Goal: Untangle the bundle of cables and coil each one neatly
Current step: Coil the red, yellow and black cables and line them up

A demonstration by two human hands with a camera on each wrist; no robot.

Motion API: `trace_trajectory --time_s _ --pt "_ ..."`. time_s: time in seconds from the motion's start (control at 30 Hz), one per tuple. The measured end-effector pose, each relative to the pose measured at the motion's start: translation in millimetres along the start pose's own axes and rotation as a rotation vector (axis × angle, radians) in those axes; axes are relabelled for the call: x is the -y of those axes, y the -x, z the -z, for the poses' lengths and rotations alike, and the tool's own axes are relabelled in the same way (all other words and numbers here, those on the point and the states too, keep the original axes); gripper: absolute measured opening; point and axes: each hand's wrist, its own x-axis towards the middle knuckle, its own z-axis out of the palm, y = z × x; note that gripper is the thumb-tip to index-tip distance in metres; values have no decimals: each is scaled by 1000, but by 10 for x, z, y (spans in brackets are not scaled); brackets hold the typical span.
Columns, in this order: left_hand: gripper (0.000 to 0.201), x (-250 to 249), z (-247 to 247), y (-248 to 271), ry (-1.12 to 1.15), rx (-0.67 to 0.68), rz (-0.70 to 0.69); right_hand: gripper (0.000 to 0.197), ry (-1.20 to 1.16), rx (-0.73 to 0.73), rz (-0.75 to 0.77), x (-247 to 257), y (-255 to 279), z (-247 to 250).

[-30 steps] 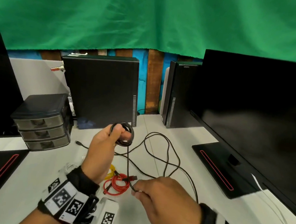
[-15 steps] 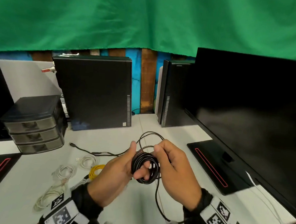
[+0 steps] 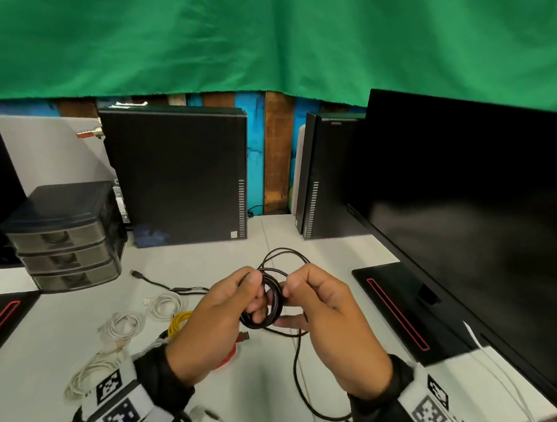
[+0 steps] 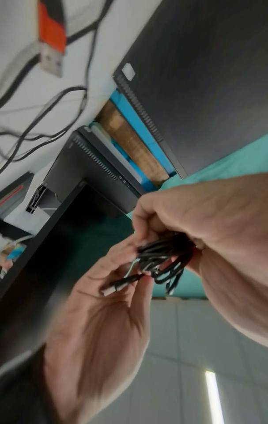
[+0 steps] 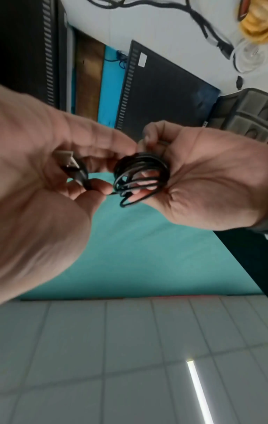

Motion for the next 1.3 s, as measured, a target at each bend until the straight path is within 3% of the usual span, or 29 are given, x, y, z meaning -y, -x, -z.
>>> trace_trajectory --time_s 0.13,0.2,0.27,0.33,0.37,0.43,0.6,0.67,0.77,0.83,0.97,1.17,1.3 --pt "35 70 45 -25 -366 -35 -176 26 -76 -20 -62 14 34 -32" --pt "37 57 118 -29 -481 -56 -230 23 -14 11 -22 17 46 -24" --pt "42 19 175 -28 -437 -36 -200 18 296 16 121 -12 40 43" --pt "50 -25 169 8 -199 2 -98 15 646 -3 245 -19 14 135" --pt "55 -43 146 33 -86 13 -49 15 714 2 281 -17 0 163" --pt "52 -47 81 70 38 15 -9 16 603 0 278 -18 -28 177" --pt "39 -142 -22 83 155 -24 36 19 -1 39 74 3 -56 118" --pt "43 -146 14 83 157 -31 34 18 -231 90 -19 23 -68 111" --pt "59 -139 15 83 136 71 -18 14 -587 179 -195 6 -65 56" --pt "48 -179 -30 105 104 92 -60 10 -761 217 -320 -39 -25 -32" --pt "47 -75 34 74 -272 5 -252 21 -647 203 -402 -137 38 -161" --pt "36 2 120 29 -680 -19 -465 24 -733 232 -389 -78 27 -113" --pt "31 8 198 35 -963 -69 -628 22 -644 189 -363 -66 46 -112"
